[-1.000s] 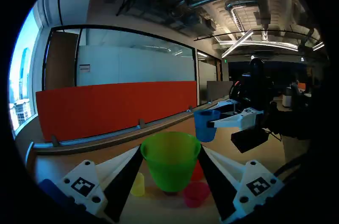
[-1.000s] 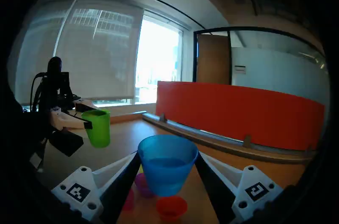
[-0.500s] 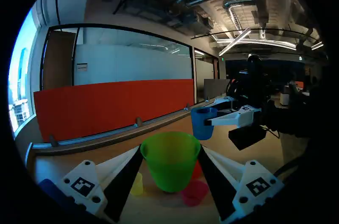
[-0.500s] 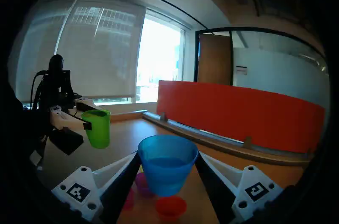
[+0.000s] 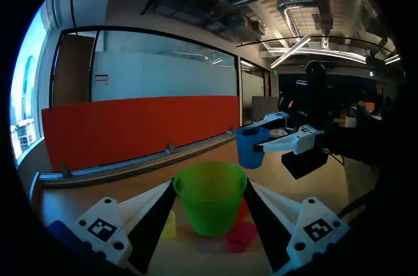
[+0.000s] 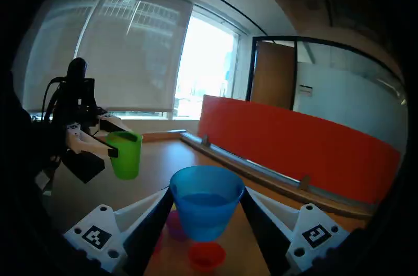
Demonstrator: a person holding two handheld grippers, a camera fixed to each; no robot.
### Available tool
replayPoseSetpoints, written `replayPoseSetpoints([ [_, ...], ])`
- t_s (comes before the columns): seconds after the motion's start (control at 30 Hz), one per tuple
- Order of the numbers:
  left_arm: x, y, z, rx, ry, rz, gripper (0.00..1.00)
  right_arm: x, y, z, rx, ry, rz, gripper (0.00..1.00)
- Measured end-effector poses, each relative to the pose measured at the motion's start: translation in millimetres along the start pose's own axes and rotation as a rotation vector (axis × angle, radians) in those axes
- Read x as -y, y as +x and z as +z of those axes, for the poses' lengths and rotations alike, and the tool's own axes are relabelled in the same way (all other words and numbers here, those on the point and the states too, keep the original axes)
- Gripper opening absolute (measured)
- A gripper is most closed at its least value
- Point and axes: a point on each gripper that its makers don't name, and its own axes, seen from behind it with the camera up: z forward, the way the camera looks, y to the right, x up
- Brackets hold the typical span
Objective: Pour water
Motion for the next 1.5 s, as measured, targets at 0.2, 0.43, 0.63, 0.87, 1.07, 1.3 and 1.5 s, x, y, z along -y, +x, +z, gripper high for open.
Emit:
replayPoseSetpoints([
  [0.2,-1.5,-4,0.2,0.007,-0.006,0.003,0.88,1,2,1.2,0.015,0.014,-0.058,0.91],
  [0.43,-3.2,-8,0.2,0.01,-0.011,-0.003,0.88,1,10,1.1,0.019,0.026,-0.119,0.91],
  [0.63,-5.0,-9,-0.3,0.01,-0.016,-0.008,0.88,0,18,1.2,0.02,0.03,-0.164,0.91],
  [0.87,-7.4,-13,-0.6,0.015,-0.018,-0.002,0.88,1,26,3.5,0.02,0.04,-0.214,0.91],
  [1.07,-13.3,-18,0.3,0.023,-0.03,0.016,0.88,4,32,6.6,0.024,0.049,-0.249,0.91],
  [1.3,-18.3,-17,0.8,0.019,-0.039,0.019,0.88,6,39,11.0,0.023,0.055,-0.287,0.91],
  [1.5,-18.7,-17,1.3,0.017,-0.039,0.017,0.88,6,47,13.2,0.023,0.055,-0.328,0.91],
])
